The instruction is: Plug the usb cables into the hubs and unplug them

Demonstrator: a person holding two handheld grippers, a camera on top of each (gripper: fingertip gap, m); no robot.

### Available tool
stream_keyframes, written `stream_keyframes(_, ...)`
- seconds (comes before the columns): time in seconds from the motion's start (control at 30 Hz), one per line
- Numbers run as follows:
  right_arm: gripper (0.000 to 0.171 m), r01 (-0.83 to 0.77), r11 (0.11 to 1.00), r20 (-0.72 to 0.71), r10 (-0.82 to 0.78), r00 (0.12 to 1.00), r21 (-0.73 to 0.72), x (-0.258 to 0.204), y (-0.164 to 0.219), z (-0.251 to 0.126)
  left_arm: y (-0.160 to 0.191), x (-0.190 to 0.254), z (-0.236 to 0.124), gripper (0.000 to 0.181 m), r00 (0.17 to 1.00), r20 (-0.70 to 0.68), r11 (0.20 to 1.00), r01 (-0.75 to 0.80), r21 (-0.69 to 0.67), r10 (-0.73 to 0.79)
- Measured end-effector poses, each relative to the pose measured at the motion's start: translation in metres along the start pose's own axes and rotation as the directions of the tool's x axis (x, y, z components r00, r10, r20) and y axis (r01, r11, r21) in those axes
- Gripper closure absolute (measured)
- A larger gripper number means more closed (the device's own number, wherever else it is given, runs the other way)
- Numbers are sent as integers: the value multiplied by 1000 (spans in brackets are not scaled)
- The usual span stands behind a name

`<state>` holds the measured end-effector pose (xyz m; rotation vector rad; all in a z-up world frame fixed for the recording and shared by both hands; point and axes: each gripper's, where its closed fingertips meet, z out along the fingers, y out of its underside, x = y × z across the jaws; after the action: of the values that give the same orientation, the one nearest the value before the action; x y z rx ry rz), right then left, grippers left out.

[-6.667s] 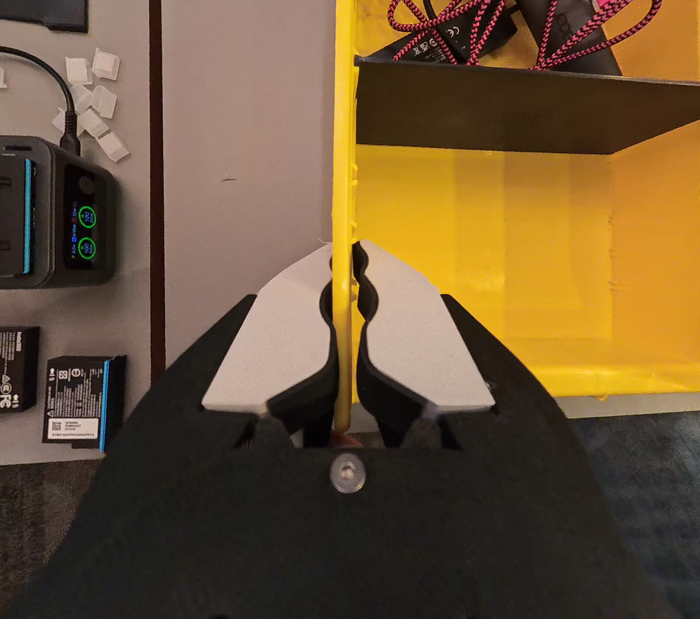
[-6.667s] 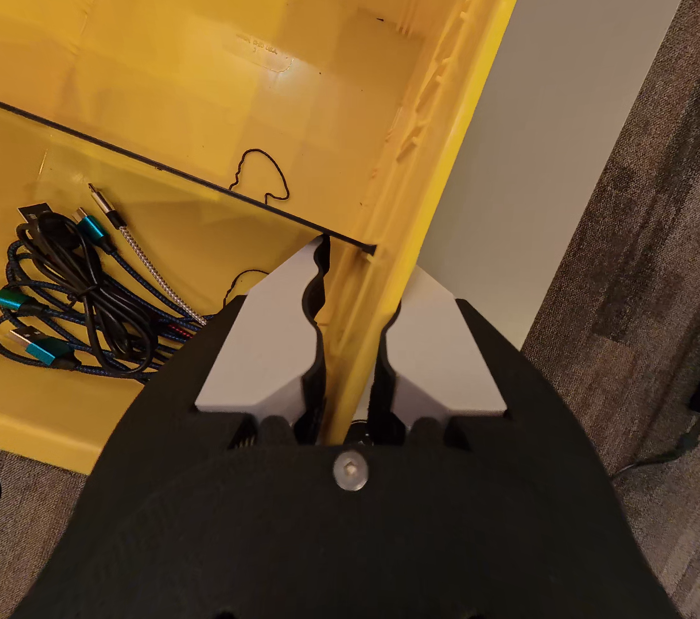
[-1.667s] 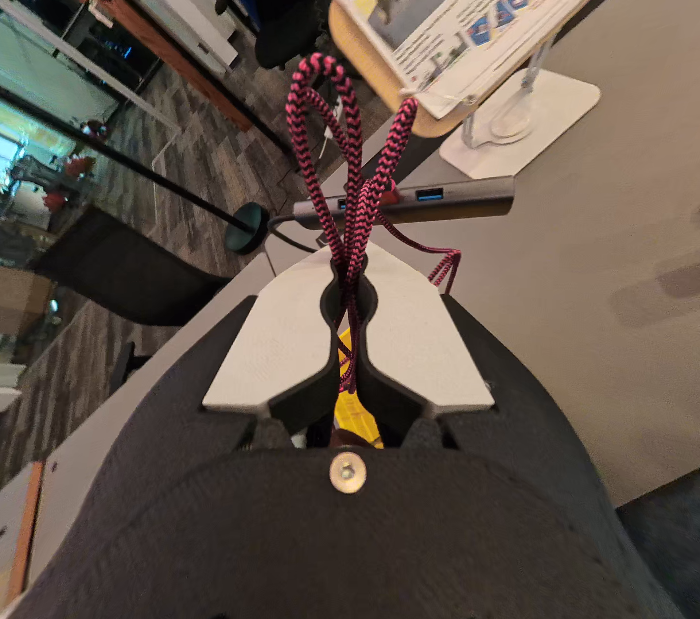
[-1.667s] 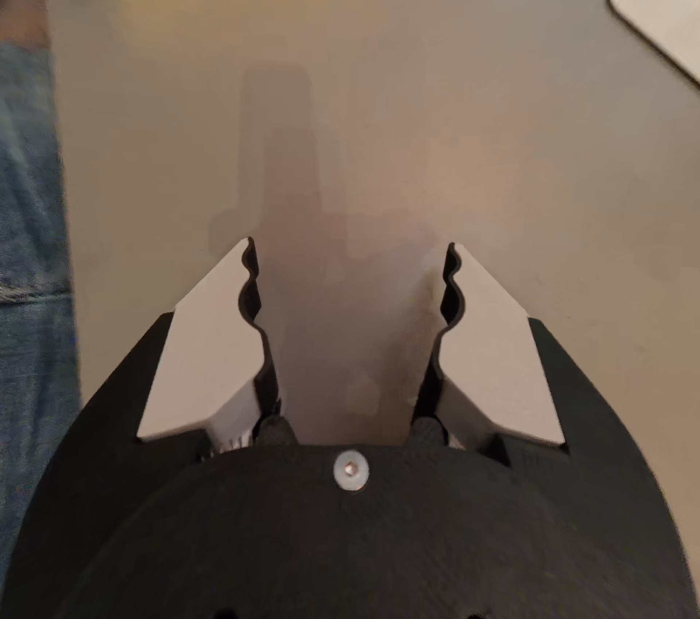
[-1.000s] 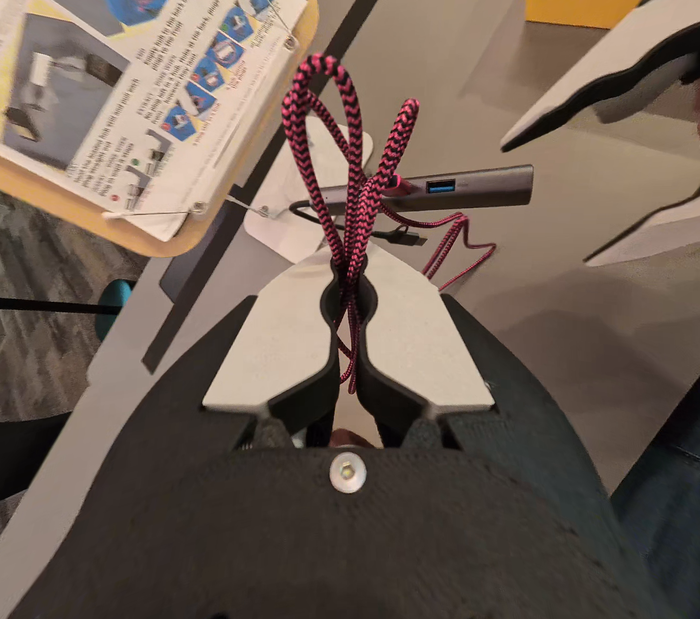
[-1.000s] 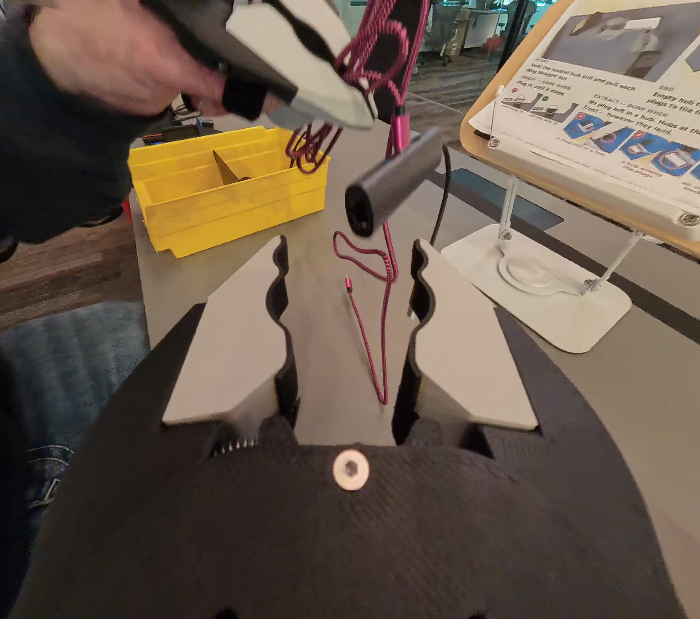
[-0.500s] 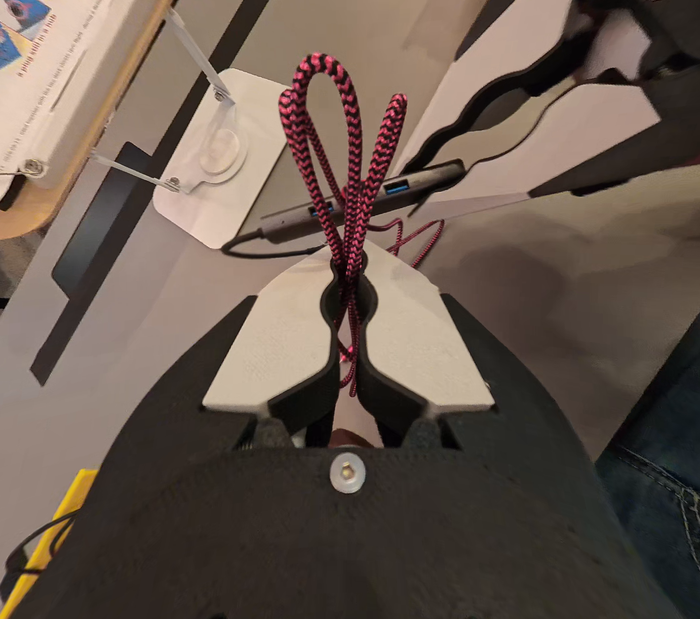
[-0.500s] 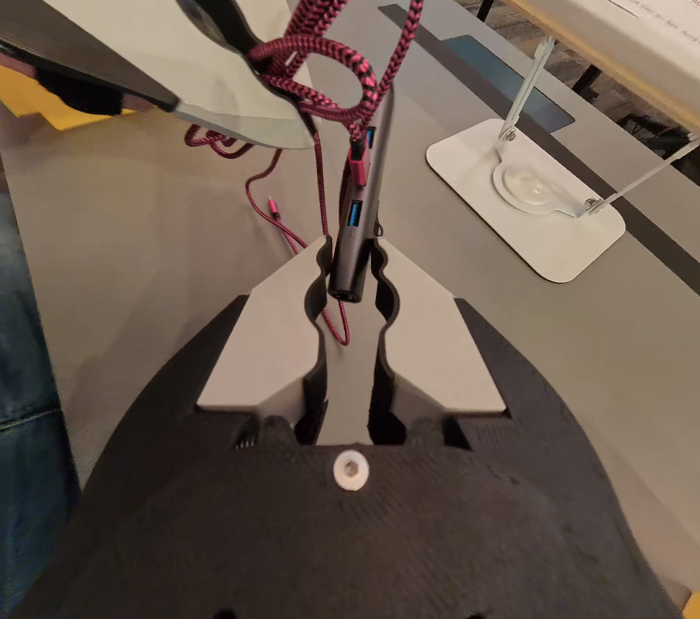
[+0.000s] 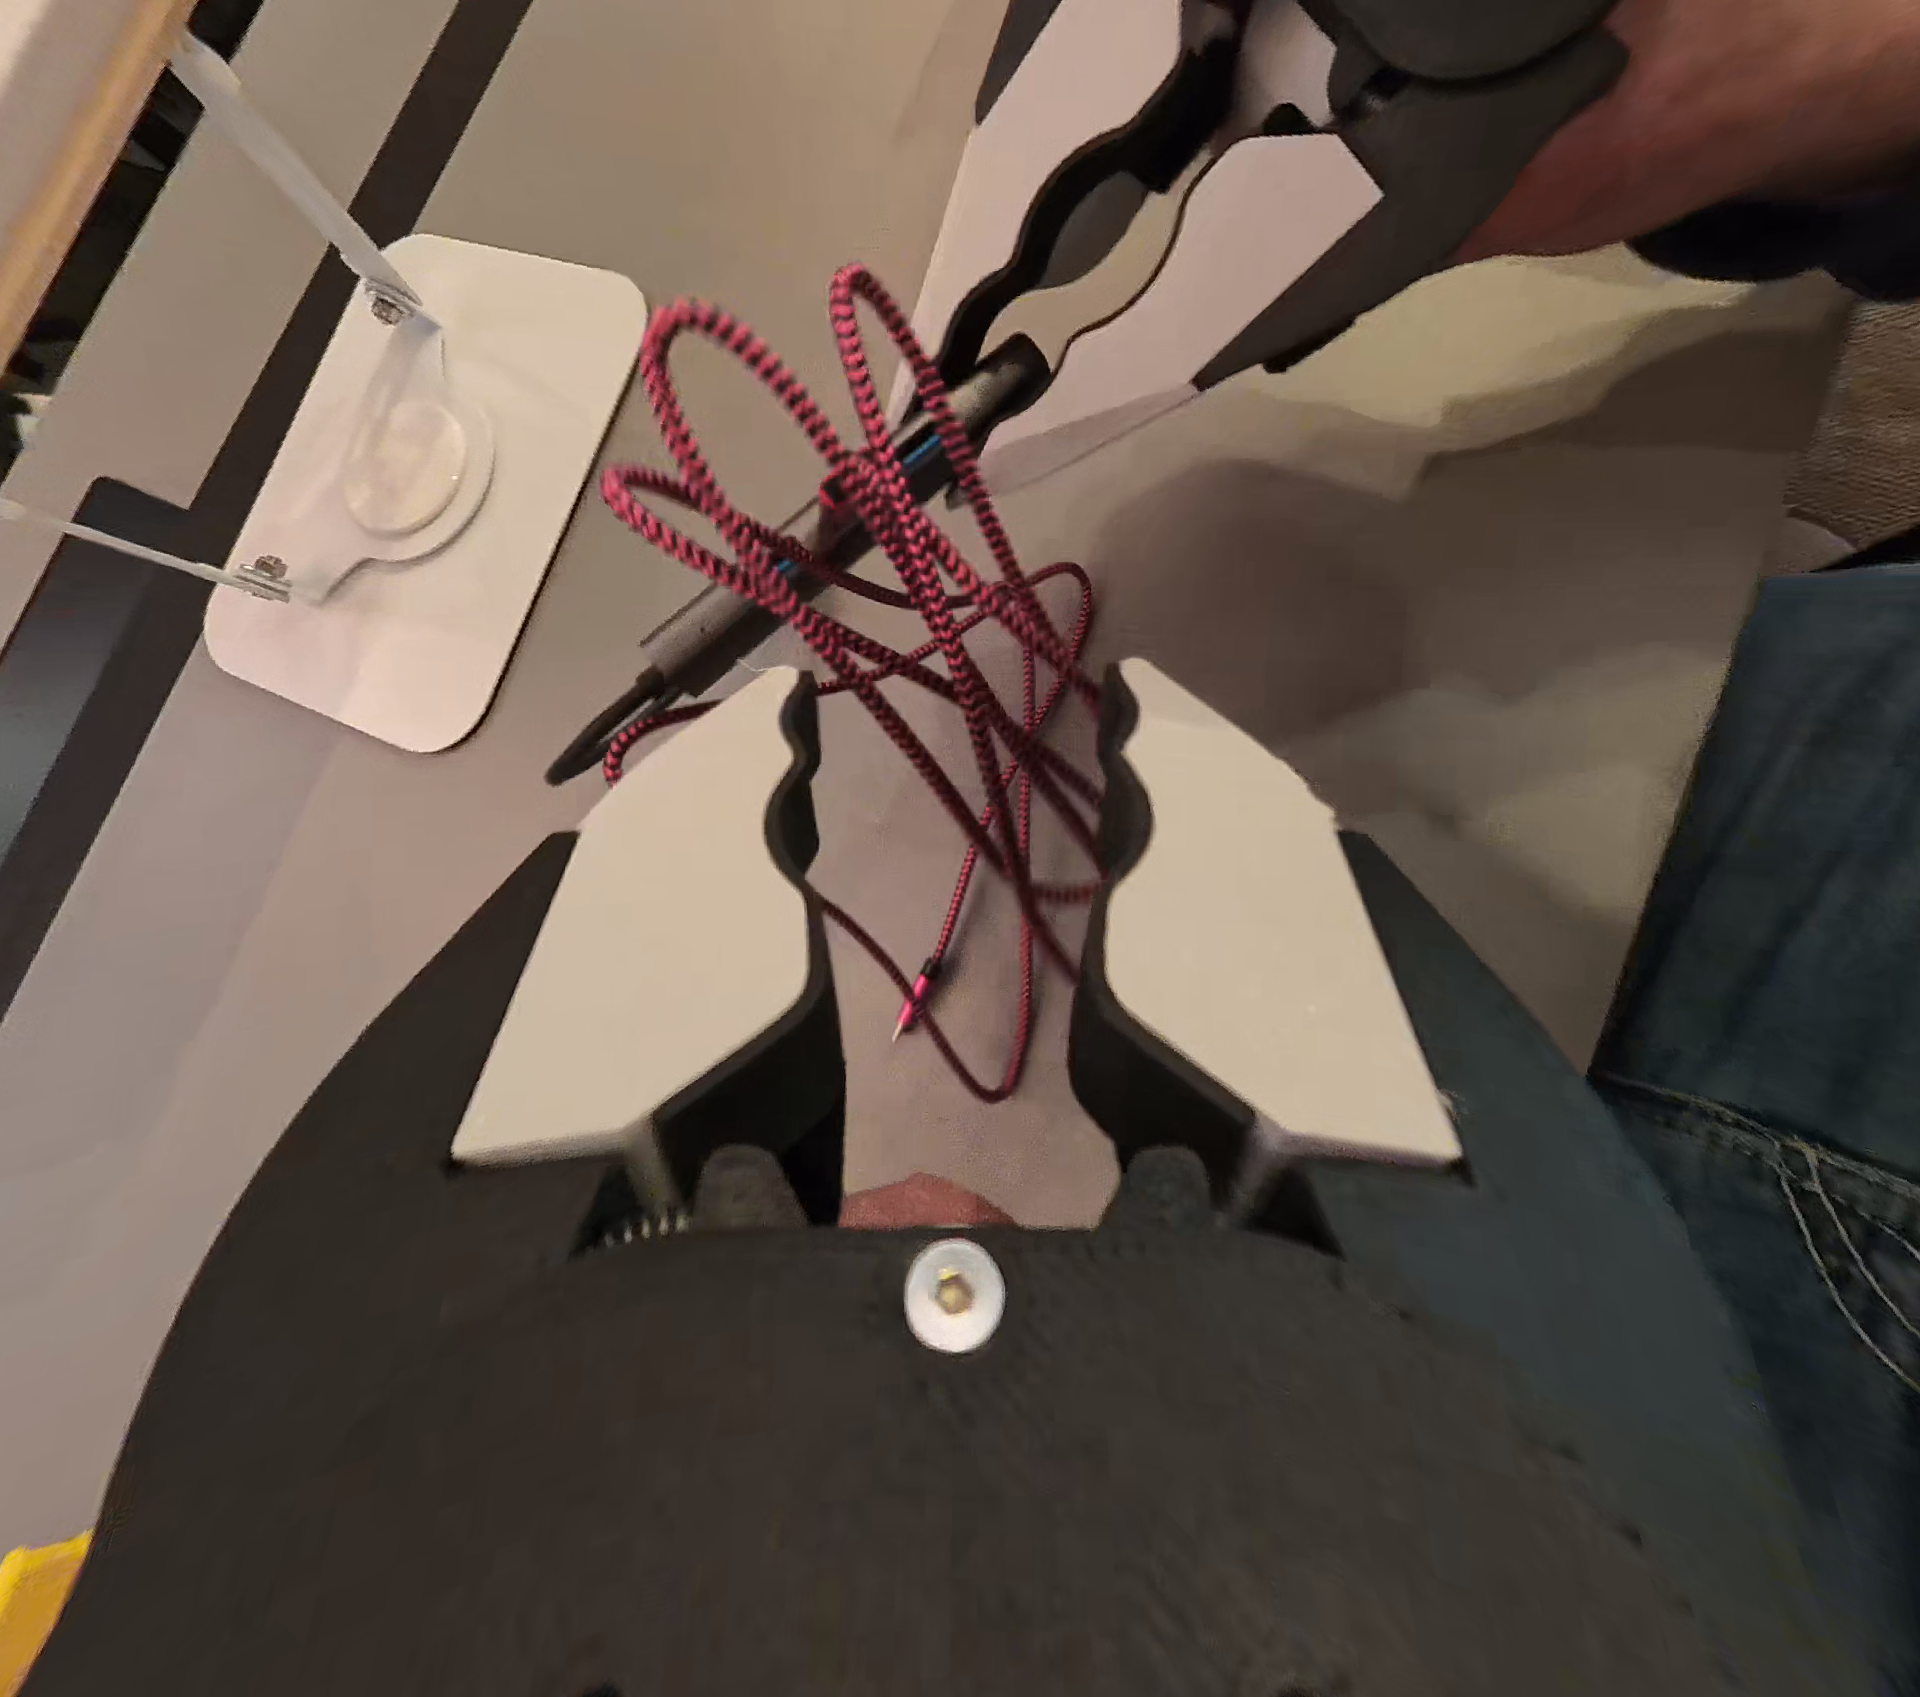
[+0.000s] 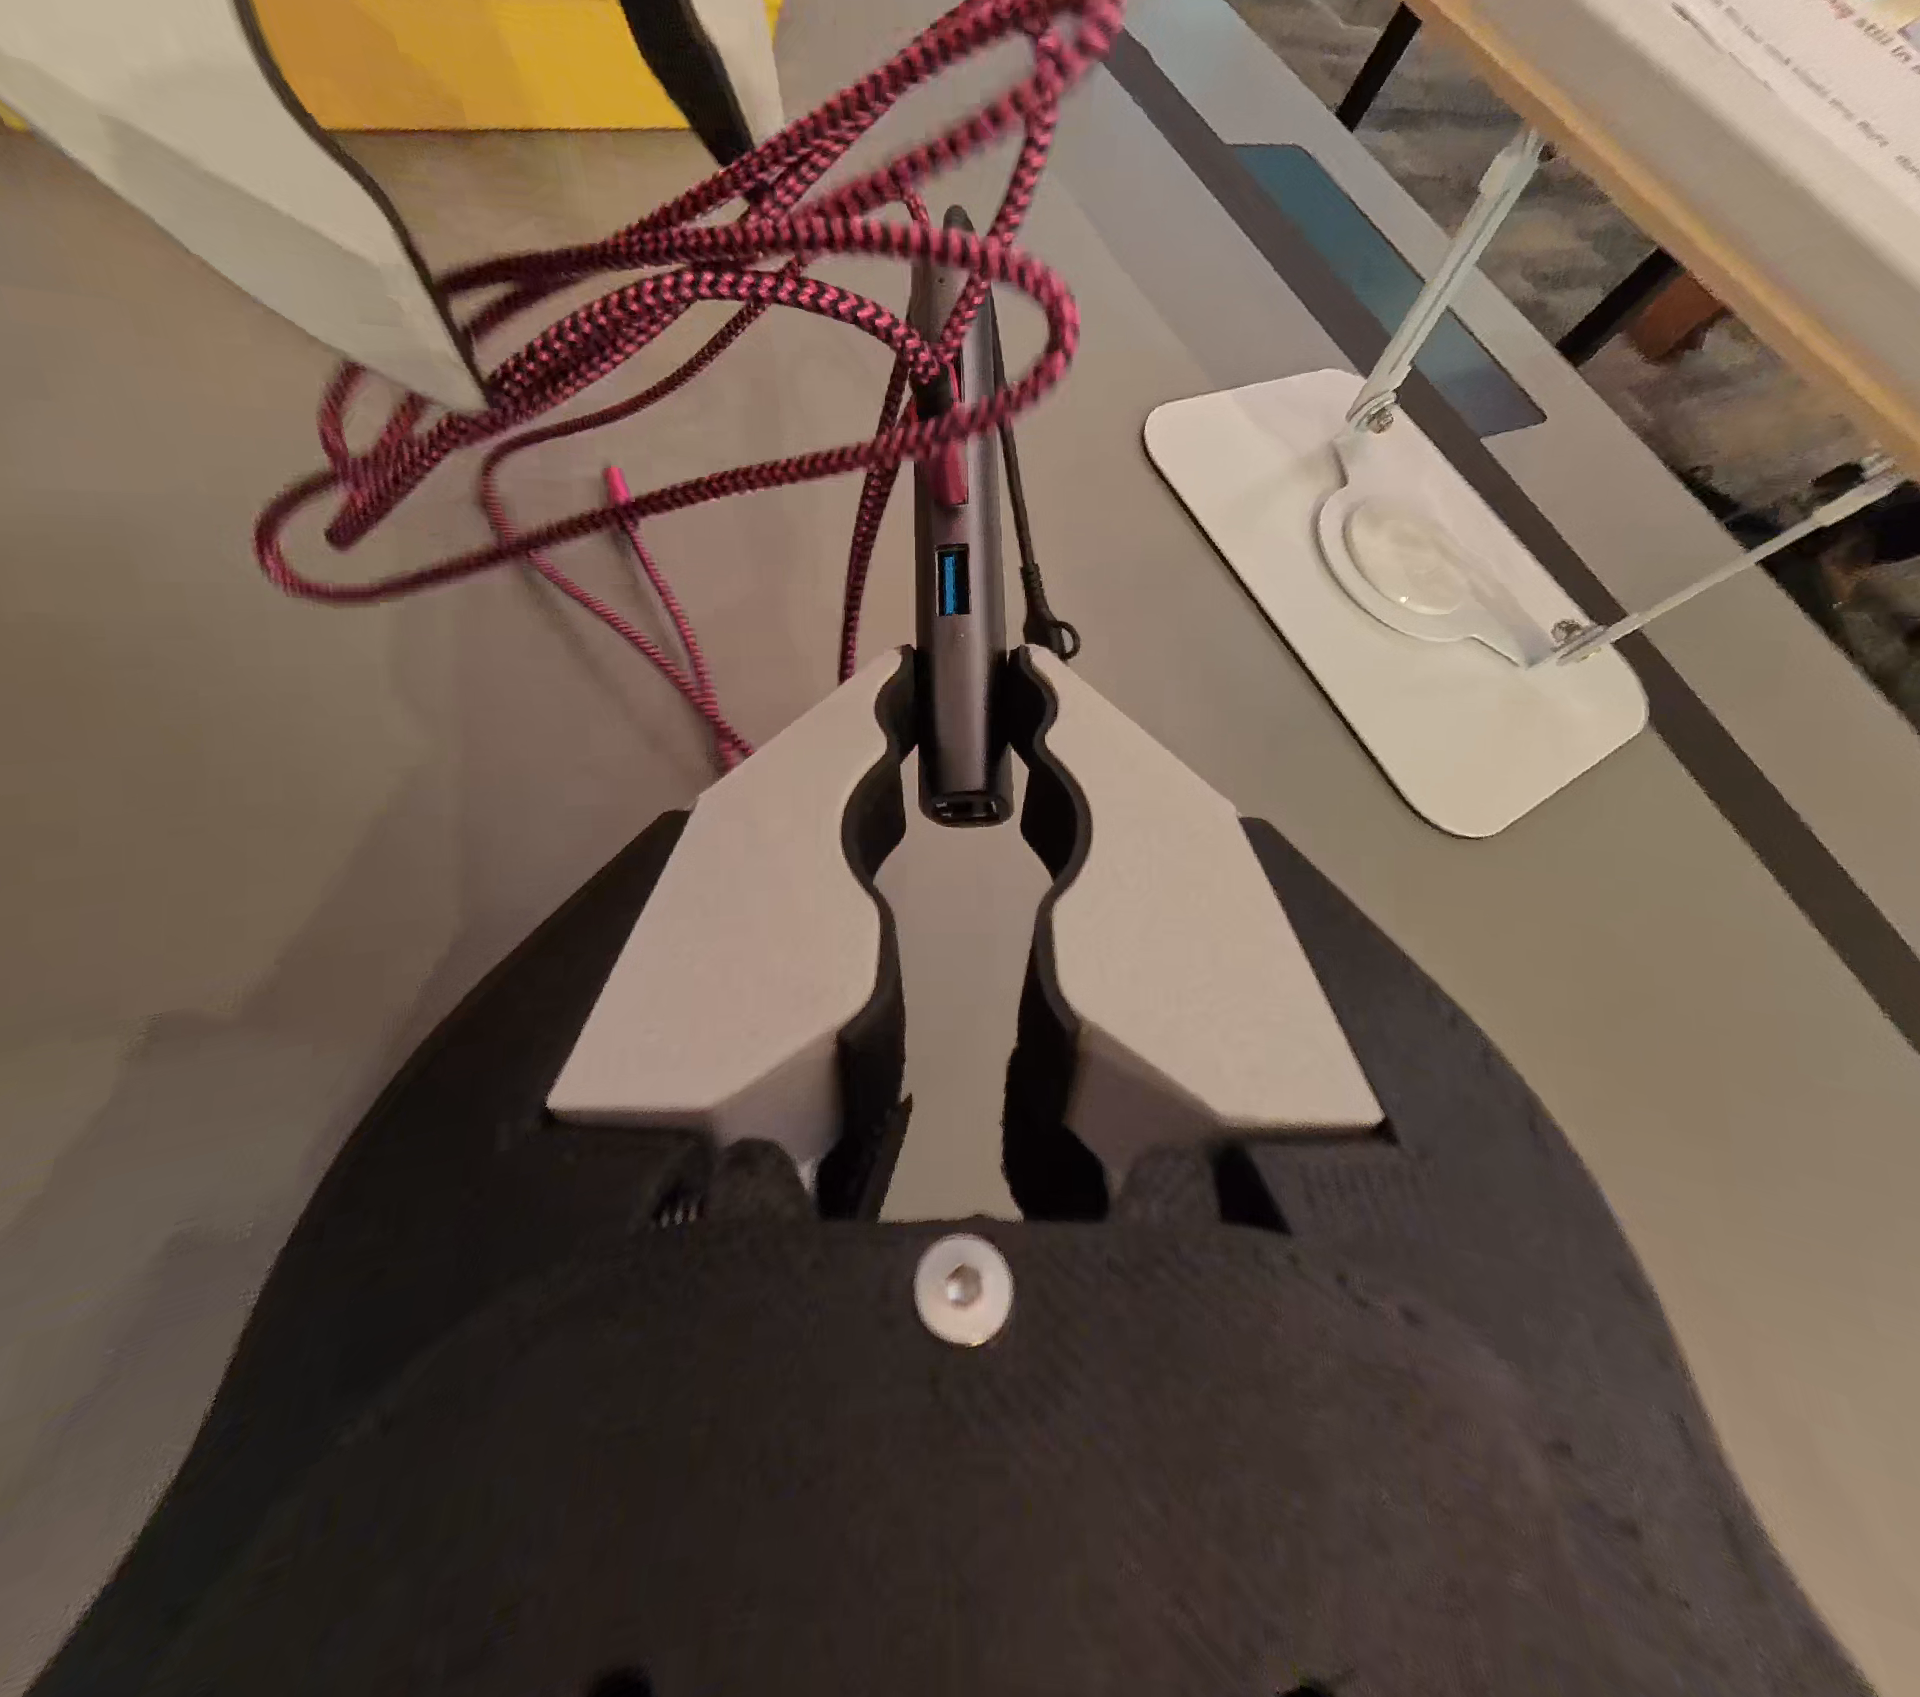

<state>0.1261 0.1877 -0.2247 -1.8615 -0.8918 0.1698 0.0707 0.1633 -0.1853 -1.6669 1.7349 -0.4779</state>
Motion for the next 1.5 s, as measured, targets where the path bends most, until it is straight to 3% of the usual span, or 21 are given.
stream_keyframes(0.17,157,85,996,-11,-85,996,32,8,5,-1,-6,-20,-33,124,997,-61,997,46,60,-43)
stream_keyframes(0.3,157,162,984,-15,-162,987,69,10,0,-2,-6,-46,-46,119,995,-93,999,43,26,-40)
stream_keyframes(0.43,157,322,944,-55,-318,946,78,8,-10,-3,-8,-59,-35,128,978,-205,999,46,-25,-50)
stream_keyframes(0.63,157,561,828,-114,-555,824,18,0,-23,-4,-4,-72,0,134,932,-363,988,-78,-137,23)
stream_keyframes(0.7,157,623,782,-133,-617,776,8,-4,-29,-6,0,-63,9,135,857,-514,980,-81,-182,-25)
stream_keyframes(0.83,157,717,697,-147,-710,689,-5,-16,-37,-9,16,-31,15,133,616,-770,948,-116,-297,-166)
stream_keyframes(0.97,157,757,653,-169,-745,646,13,-24,-42,-14,37,7,1,145,390,-885,902,-234,-363,-255)
stream_keyframes(1.03,157,763,646,-154,-751,642,24,-26,-39,-14,41,18,0,150,343,-900,901,-240,-361,-269)
stream_keyframes(1.33,148,692,721,-158,-687,709,-26,11,-23,3,34,8,31,151,495,-823,951,24,-307,-278)
stream_keyframes(1.5,122,434,900,-182,-432,883,-34,41,-19,-2,25,0,40,151,631,-689,934,211,-289,-355)
